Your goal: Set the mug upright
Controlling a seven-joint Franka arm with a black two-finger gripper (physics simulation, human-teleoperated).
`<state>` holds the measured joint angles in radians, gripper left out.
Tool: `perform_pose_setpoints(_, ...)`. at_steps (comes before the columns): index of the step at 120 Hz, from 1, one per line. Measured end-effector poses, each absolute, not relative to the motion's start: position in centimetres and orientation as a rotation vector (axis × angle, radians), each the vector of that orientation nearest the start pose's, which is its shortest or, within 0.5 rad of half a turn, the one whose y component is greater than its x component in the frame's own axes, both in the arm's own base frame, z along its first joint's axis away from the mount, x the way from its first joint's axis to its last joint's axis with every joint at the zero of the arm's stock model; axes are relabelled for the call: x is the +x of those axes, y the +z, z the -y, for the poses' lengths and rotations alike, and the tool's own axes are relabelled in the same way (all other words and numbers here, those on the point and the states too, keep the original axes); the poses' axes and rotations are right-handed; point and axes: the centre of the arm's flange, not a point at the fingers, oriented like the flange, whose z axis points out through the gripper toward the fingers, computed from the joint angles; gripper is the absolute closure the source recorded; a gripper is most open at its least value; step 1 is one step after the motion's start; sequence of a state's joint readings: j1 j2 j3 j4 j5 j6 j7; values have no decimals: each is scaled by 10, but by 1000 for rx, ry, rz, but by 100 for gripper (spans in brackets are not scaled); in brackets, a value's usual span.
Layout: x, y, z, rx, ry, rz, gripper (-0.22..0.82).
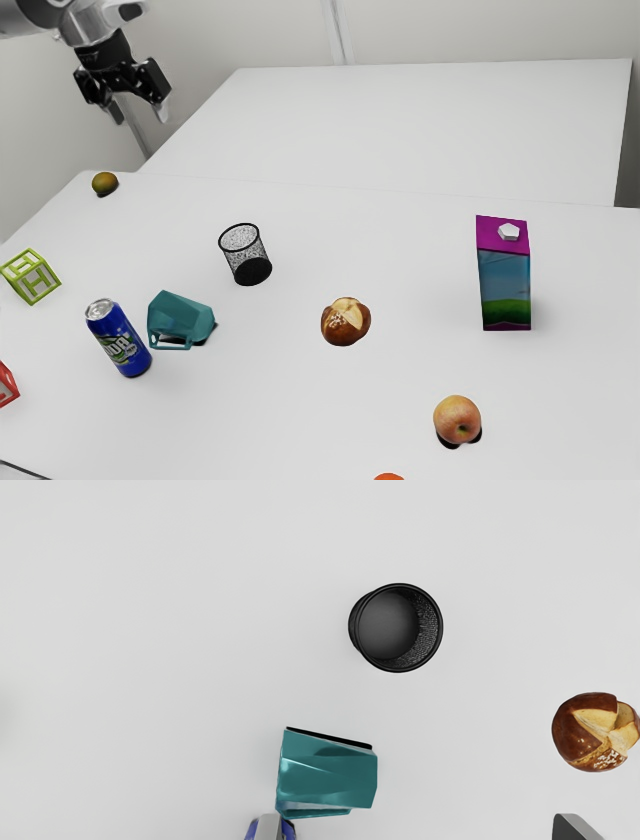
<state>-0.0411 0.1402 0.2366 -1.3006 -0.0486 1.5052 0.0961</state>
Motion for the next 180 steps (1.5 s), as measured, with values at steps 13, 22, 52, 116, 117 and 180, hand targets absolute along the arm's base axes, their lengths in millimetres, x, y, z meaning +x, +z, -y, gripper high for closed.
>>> perform_pose_setpoints(13, 567, 669, -104, -3180, -58, 157, 1)
perform_pose_setpoints(22, 562, 640, -119, -3246, 25, 210, 2)
perform_pose_setpoints(52, 544, 465, -288, -3605, 90, 792, 1)
perform_pose_setpoints(116, 521, 309, -292, -3904, -90, 570, 2)
perform_pose_setpoints(117, 522, 309, -292, -3905, -96, 561, 2)
perform_pose_setpoints(180, 503, 284, -285, -3976, -237, 271, 2)
